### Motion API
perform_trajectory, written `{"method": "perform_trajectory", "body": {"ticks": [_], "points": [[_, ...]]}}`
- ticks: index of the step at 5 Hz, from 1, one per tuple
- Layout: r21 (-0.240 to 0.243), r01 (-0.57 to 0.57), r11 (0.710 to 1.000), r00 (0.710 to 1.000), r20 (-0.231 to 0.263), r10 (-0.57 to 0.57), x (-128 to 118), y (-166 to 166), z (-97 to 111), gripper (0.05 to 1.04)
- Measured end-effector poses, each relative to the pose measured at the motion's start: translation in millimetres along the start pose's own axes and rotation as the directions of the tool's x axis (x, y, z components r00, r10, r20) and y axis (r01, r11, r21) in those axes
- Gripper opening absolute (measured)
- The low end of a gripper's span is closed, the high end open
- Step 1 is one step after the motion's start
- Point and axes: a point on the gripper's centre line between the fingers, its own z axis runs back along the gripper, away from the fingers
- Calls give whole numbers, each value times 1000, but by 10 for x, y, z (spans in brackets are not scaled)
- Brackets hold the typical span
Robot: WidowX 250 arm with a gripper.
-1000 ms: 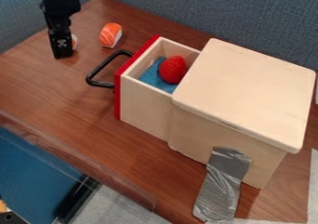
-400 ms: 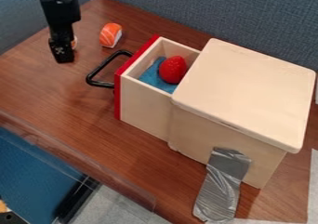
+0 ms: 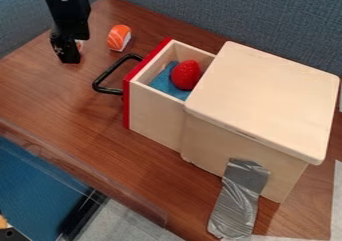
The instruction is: Close the drawer
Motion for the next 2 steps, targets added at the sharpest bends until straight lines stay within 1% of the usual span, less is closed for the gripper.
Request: {"method": "perform_trajectory", "body": {"ticks": [1, 2], "points": [[-9, 147, 989, 989, 3, -147, 103, -15, -30, 1001], [-23, 201, 979, 980, 2, -201, 150, -88, -92, 1001]]}}
